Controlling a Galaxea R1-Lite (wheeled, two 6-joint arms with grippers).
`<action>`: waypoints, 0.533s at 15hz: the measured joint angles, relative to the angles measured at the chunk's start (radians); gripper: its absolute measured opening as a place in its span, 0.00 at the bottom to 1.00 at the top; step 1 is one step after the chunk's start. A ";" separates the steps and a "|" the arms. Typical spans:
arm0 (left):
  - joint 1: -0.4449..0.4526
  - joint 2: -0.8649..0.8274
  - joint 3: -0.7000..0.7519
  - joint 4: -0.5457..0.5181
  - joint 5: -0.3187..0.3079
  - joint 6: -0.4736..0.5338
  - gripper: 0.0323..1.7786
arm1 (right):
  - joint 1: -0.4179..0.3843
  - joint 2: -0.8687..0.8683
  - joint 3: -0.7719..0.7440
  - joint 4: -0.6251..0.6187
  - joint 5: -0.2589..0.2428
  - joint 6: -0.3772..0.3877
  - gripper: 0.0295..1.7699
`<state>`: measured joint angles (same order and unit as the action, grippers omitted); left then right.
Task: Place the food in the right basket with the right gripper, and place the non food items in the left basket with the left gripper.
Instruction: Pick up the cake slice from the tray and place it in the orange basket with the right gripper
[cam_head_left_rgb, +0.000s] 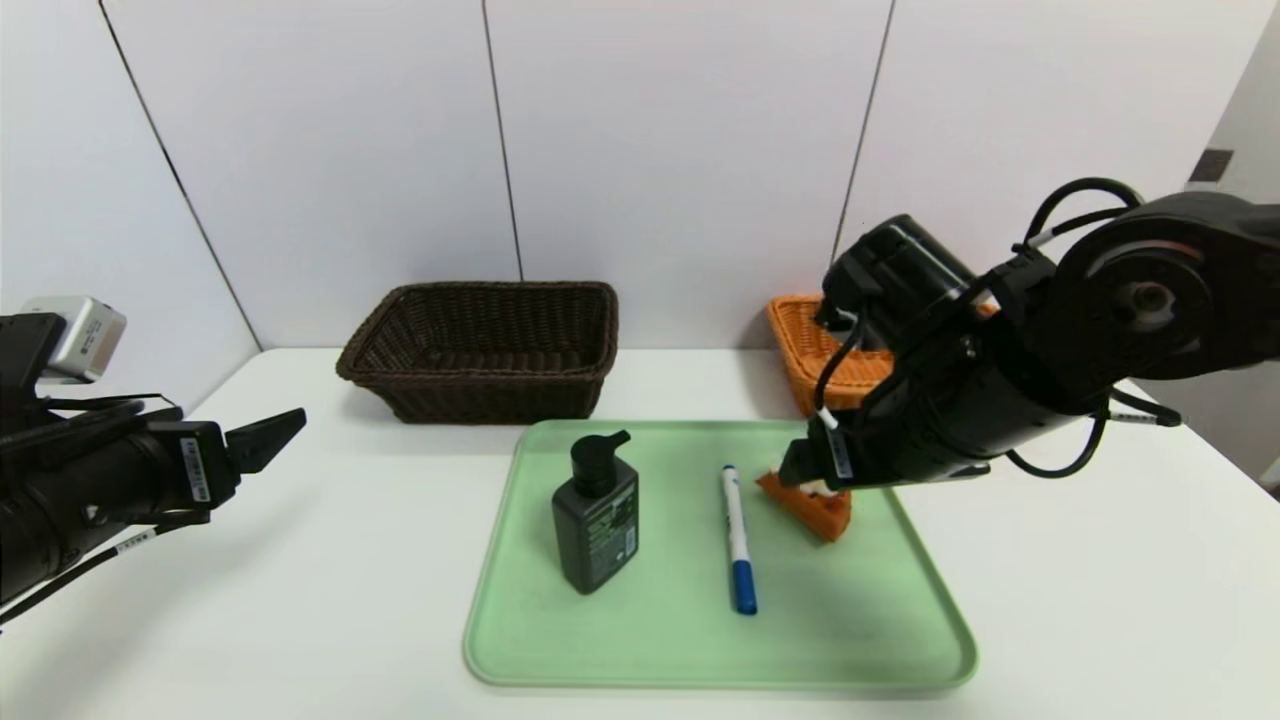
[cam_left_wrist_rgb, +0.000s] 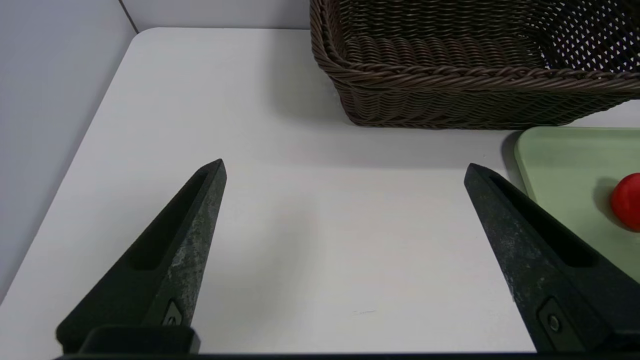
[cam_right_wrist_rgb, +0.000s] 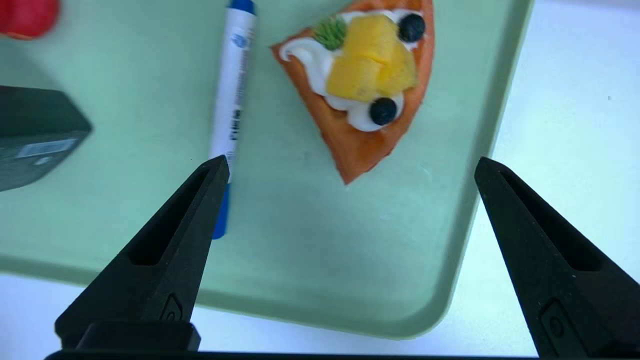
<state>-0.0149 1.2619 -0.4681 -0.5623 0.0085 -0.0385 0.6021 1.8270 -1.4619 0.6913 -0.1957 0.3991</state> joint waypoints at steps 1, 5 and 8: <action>0.001 -0.002 0.001 0.000 0.000 0.000 0.95 | -0.002 0.010 0.019 -0.016 0.001 0.000 0.96; 0.001 -0.007 0.002 0.000 0.000 0.000 0.95 | -0.028 0.045 0.056 -0.106 0.003 0.001 0.96; 0.001 -0.007 0.002 0.000 0.000 0.001 0.95 | -0.038 0.067 0.058 -0.109 0.005 0.001 0.96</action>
<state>-0.0138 1.2551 -0.4662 -0.5623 0.0085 -0.0379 0.5643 1.8938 -1.4038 0.5826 -0.1904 0.3998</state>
